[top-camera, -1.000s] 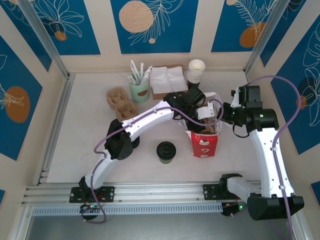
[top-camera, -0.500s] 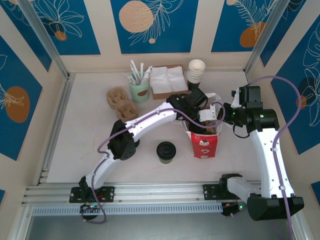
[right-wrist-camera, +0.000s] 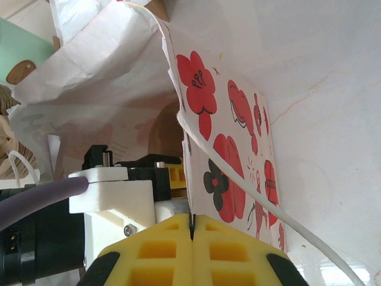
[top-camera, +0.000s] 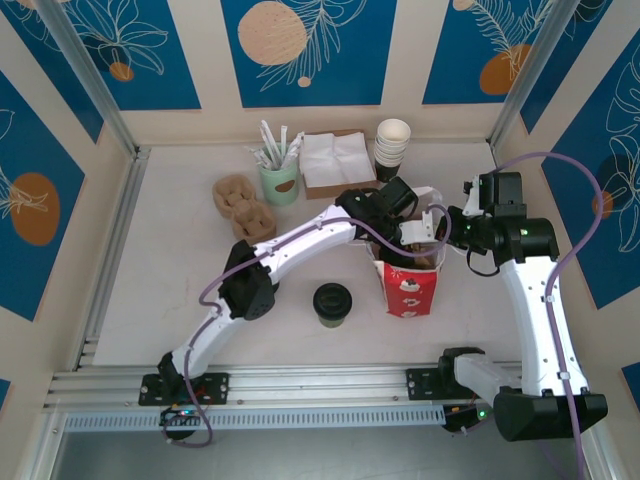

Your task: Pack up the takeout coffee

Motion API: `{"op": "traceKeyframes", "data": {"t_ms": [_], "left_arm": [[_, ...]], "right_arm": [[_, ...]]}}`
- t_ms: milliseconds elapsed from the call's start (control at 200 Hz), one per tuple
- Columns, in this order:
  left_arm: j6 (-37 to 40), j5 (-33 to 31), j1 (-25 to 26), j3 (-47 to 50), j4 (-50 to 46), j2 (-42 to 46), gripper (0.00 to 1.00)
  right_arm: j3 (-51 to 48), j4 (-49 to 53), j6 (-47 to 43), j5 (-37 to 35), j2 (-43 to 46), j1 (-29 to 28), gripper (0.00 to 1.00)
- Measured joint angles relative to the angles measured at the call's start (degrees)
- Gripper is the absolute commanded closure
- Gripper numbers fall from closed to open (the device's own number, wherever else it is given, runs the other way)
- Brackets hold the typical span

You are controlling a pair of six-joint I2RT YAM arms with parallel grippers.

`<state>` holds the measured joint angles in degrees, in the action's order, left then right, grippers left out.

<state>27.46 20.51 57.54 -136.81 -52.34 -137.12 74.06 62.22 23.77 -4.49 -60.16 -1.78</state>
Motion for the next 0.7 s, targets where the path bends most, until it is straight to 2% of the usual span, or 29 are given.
{"op": "traceKeyframes", "data": {"t_ms": [390,700], "left_arm": [[-1.0,-0.2,0.1,0.0,-0.1,0.4,0.22],[-1.4,-2.4,0.1,0.0,-2.9,3.3,0.17]], "right_arm": [[-0.4,-0.5,0.0,0.0,0.0,0.0,1.0],[-0.4,-1.6,0.0,0.0,0.7,0.0,1.0]]}}
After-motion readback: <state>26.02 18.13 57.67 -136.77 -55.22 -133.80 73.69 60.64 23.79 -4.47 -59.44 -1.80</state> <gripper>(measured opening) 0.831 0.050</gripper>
